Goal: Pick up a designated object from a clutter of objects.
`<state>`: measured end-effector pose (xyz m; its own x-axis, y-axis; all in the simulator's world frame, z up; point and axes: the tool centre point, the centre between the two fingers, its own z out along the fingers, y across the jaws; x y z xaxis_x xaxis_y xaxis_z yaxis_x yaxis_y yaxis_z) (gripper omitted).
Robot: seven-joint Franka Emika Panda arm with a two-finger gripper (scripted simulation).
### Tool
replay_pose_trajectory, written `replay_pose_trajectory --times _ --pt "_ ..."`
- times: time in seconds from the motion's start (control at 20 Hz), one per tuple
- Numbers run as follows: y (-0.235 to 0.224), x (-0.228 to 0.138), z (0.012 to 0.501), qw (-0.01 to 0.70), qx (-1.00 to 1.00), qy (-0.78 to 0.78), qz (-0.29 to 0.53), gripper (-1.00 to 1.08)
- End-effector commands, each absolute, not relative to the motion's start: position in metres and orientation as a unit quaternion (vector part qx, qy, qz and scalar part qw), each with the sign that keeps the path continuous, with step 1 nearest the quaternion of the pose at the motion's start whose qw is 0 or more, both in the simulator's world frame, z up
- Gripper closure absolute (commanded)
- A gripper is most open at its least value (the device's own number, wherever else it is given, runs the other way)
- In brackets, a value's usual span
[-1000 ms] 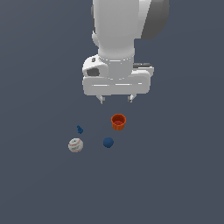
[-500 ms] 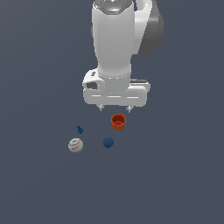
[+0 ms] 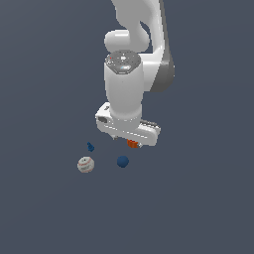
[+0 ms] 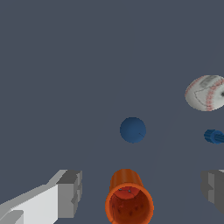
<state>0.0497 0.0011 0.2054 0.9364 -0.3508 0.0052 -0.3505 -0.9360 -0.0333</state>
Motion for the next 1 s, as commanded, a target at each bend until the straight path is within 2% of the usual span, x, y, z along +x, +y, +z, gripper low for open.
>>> replay_pose_trajectory --times 0.0,0.5,0.95 --pt "-0.002 0.052 0.183 0.014 -0.977 0.214 -0.004 -0.92" --pt "-0.015 0.053 0.109 0.005 -0.945 0.328 0.000 -0.92" --pt "-0.020 0.051 0.082 0.000 -0.930 0.368 0.000 -0.92"
